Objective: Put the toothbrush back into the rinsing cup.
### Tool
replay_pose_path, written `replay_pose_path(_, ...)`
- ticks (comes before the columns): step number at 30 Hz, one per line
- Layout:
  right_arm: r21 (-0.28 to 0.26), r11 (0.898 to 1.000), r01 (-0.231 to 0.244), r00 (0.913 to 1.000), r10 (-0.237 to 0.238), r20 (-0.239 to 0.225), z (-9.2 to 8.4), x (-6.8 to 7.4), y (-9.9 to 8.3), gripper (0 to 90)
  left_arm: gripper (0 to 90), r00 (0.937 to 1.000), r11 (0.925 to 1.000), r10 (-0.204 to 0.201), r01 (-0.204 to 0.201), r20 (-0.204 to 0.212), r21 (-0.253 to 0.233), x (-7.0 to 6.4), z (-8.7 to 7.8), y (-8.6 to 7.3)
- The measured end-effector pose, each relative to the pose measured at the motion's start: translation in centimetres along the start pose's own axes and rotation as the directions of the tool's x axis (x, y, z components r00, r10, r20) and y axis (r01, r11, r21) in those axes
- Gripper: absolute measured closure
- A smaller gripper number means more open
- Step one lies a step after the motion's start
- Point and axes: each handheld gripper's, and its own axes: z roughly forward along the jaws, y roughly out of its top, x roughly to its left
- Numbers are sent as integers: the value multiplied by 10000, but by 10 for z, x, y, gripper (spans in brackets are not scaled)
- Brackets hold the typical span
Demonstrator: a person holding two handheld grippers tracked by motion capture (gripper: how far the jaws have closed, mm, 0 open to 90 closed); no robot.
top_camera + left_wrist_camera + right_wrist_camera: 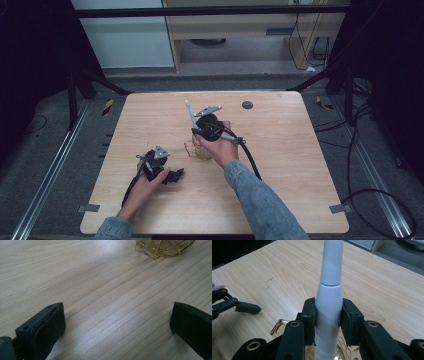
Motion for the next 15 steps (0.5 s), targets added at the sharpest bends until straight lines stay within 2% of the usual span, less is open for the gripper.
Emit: replay_pose_path(15,33,10000,-49,10000,49,-26,2,-1,0,666,0,10000,10000,12,-12,-1,3,0,0,0)
